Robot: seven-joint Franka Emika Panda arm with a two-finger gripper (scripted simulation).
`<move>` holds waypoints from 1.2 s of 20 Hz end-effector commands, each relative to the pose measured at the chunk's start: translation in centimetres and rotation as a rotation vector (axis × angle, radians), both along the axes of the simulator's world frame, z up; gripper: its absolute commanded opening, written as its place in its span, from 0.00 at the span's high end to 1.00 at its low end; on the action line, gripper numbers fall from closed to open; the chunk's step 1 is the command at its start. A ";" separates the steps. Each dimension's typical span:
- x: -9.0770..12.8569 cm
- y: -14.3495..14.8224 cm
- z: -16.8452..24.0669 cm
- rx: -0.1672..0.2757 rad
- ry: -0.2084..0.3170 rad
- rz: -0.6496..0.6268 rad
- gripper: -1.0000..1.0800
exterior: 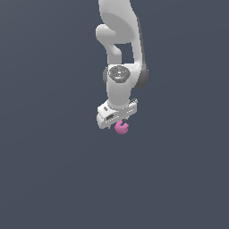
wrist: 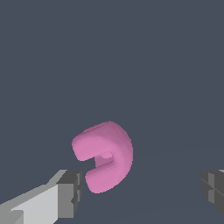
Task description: Pick up the object and move it to a goal position.
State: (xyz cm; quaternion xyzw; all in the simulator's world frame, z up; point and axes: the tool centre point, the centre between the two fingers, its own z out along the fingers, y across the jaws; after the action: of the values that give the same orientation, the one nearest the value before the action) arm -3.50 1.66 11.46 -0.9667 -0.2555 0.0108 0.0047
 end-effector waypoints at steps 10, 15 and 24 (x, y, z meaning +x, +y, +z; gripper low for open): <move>-1.2 1.6 -1.8 0.000 -0.018 0.299 0.04; -1.5 1.9 -2.1 0.001 -0.022 0.361 0.04; -1.5 2.0 -2.5 0.001 -0.023 0.378 0.04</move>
State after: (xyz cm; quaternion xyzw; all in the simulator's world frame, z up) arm -5.01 3.68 9.15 -0.9017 -0.4323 0.0000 0.0000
